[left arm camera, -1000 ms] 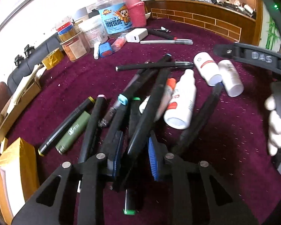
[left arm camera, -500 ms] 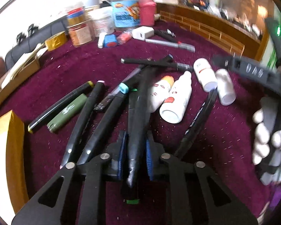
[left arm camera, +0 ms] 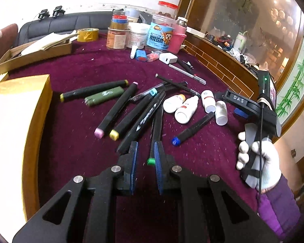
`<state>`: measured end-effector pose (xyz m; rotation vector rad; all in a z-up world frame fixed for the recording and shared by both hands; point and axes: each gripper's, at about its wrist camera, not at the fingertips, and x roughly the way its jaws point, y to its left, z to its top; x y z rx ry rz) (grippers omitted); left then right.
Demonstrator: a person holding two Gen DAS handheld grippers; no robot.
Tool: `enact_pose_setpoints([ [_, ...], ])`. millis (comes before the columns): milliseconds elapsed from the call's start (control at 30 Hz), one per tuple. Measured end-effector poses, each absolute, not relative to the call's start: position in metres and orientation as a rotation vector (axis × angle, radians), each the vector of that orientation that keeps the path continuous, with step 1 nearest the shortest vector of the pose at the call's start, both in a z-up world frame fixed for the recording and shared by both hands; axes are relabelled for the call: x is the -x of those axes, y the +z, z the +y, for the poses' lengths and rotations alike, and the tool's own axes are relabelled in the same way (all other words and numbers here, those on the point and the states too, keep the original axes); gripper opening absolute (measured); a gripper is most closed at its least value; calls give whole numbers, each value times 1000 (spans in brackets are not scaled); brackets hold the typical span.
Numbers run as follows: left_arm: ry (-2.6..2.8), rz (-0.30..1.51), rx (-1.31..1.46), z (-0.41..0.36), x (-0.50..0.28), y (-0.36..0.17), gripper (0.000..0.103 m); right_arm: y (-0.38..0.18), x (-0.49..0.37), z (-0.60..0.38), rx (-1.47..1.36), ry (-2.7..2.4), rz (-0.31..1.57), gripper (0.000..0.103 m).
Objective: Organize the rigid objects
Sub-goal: 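Lift the marker with the left tool while the right tool grasps the white QR-label bottle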
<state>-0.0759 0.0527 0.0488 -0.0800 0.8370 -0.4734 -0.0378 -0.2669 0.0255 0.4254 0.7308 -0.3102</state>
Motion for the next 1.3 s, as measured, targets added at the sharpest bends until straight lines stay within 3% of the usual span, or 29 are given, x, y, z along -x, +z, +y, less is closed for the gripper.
enact_pose_setpoints([
  [367, -449, 899, 156, 83, 86, 33, 19, 45, 76, -240, -454, -86, 789, 96],
  [700, -502, 934, 11, 31, 67, 30, 22, 51, 79, -233, -380, -44, 810, 93],
  [933, -476, 967, -89, -9, 29, 14, 21, 41, 74, -254, -457, -39, 846, 93],
  [1000, -474, 964, -87, -8, 30, 15, 12, 39, 70, -257, -458, -38, 859, 93],
  [1100, -496, 964, -75, 1, 43, 15, 12, 37, 66, -260, -454, -34, 867, 93],
  [1300, -514, 1017, -66, 3, 58, 15, 12, 34, 52, -263, -413, -57, 895, 85],
])
